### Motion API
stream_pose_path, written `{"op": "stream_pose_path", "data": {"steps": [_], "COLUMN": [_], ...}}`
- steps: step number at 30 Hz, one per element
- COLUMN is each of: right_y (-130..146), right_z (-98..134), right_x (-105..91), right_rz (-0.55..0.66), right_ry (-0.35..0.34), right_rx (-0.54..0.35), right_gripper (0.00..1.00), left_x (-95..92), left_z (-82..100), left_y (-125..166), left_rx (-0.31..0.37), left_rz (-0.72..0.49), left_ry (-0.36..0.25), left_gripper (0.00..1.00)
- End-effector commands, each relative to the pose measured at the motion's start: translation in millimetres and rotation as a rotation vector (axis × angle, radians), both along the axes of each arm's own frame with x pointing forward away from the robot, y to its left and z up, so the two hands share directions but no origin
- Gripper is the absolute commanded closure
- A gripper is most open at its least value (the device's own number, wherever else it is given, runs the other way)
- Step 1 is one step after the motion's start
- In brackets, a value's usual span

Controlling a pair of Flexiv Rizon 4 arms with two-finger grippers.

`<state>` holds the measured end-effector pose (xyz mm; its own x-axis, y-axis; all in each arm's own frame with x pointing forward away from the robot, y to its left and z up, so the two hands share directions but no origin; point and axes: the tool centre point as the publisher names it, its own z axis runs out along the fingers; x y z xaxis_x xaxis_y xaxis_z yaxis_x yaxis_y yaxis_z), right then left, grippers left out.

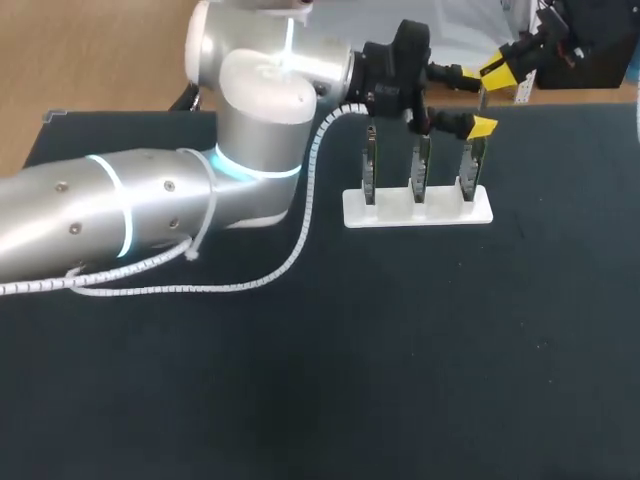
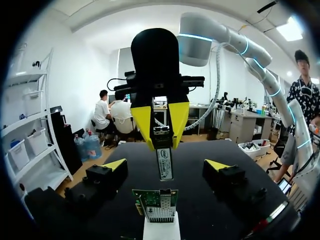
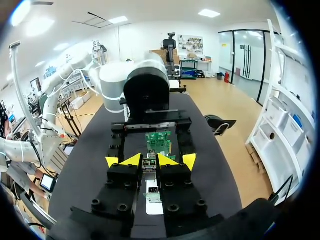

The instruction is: Pick up the optical module with the left hand, and insert it into the network port with the right hand.

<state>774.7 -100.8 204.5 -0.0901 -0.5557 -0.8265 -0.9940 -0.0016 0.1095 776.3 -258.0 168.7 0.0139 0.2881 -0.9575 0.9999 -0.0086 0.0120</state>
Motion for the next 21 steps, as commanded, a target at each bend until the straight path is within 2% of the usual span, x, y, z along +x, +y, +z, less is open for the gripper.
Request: {"op": "stream_pose_path", "data": {"steps": [1, 4, 9, 13, 21], "right_y": [0.3, 0.4, 0.2, -0.9, -1.5], "right_z": [-0.4, -0.4, -0.6, -0.4, -0.2], "right_x": [1.3, 1.4, 1.0, 0.8, 0.8], "right_rz": [0.0, -0.002, -0.004, -0.005, -0.002], "right_ry": [-0.001, -0.001, -0.001, -0.002, -0.003], "right_rx": [0.002, 0.002, -0.001, -0.004, -0.009], "right_gripper": [1.0, 1.0, 1.0, 1.0, 1.0], "left_x": [2.0, 2.3, 0.4, -3.0, -6.3], "left_z": [16.1, 16.8, 9.8, 2.9, -5.5], "left_y": [7.3, 11.3, 16.8, 18.8, 22.2], "left_rx": [0.16, 0.202, 0.259, 0.283, 0.31], "left_rz": [0.002, 0.003, 0.012, 0.012, 0.017], "left_ry": [-0.023, -0.035, -0.008, 0.039, 0.071], "left_gripper": [0.0, 0.0, 0.0, 0.0, 0.0]}}
